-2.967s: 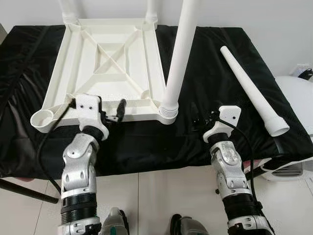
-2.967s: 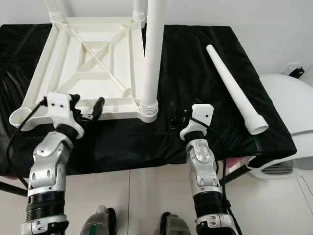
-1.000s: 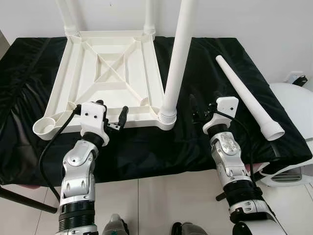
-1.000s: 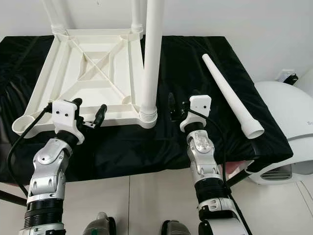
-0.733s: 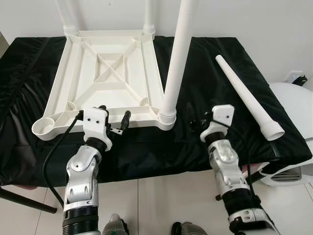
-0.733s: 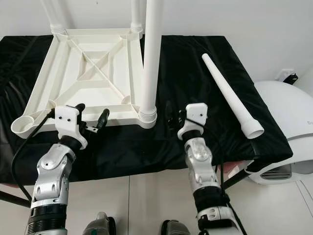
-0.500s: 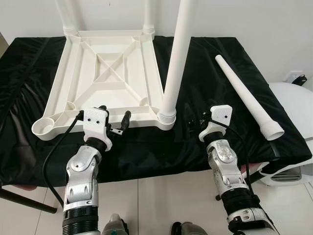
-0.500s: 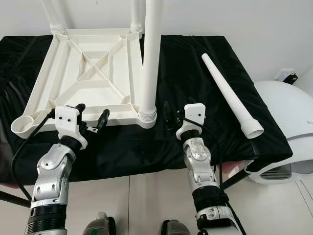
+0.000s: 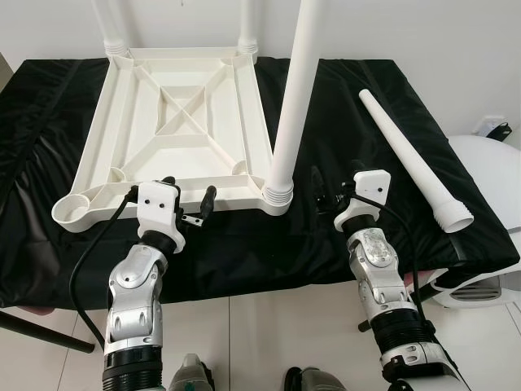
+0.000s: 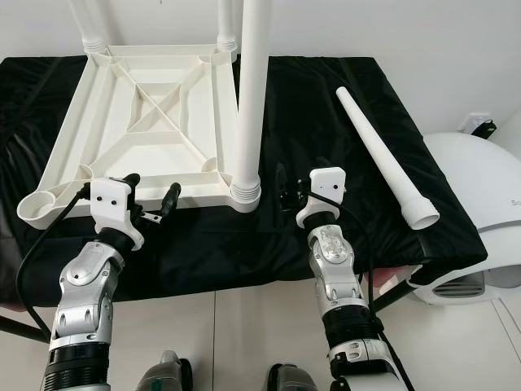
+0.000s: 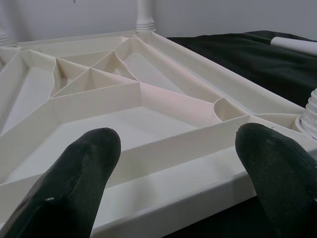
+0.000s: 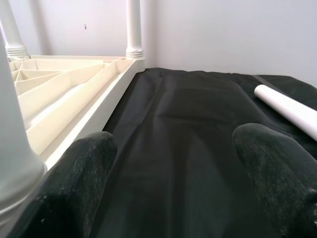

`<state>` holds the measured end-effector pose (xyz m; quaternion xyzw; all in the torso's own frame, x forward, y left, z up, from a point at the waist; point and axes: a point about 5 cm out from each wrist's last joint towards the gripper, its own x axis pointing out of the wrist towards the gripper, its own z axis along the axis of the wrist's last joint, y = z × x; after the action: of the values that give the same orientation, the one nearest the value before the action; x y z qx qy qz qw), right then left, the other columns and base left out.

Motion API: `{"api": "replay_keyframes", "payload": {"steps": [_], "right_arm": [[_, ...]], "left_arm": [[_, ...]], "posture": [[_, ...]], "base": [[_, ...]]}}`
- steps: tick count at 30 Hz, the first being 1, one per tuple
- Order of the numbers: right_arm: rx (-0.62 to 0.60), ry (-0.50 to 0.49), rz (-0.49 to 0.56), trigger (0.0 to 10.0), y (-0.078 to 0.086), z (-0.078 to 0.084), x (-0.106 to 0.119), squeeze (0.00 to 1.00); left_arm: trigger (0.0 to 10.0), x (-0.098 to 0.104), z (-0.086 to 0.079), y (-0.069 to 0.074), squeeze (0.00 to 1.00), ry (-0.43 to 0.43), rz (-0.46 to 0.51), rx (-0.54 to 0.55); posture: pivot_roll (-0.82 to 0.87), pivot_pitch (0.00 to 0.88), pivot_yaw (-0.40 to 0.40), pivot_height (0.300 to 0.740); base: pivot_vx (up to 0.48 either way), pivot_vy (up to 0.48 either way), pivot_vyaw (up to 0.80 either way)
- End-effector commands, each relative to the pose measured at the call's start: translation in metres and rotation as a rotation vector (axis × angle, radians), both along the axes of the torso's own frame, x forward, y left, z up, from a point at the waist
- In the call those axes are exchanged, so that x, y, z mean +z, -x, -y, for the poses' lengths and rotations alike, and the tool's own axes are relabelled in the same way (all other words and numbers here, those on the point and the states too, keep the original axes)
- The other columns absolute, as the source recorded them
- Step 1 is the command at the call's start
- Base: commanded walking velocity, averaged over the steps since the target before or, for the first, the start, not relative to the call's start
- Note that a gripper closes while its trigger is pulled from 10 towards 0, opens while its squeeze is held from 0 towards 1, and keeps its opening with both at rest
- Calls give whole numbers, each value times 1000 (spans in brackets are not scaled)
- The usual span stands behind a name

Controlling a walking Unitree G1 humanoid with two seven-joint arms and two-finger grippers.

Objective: Building children table

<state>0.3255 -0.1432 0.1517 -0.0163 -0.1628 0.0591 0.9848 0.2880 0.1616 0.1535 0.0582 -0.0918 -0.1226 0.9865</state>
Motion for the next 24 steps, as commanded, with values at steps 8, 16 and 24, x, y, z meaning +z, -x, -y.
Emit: {"api": "replay_keyframes", "payload": {"steps": [8, 16, 24], "right_arm": [[-9, 1, 0, 10000, -4, 2, 2, 0], [-15, 5, 10, 10000, -6, 5, 6, 0], [-18, 11, 19, 10000, -7, 6, 7, 0]], "left_arm": [[10000, 2, -13, 4, 0, -5, 27, 144], [10000, 3, -10, 4, 0, -25, 37, 107], [10000, 1, -3, 0, 0, -82, 22, 42]], "posture": [[106, 110, -58, 740], [98, 100, -58, 740], [92, 92, -50, 740]], "base": [[0, 0, 0], [0, 0, 0], [0, 0, 0]]}}
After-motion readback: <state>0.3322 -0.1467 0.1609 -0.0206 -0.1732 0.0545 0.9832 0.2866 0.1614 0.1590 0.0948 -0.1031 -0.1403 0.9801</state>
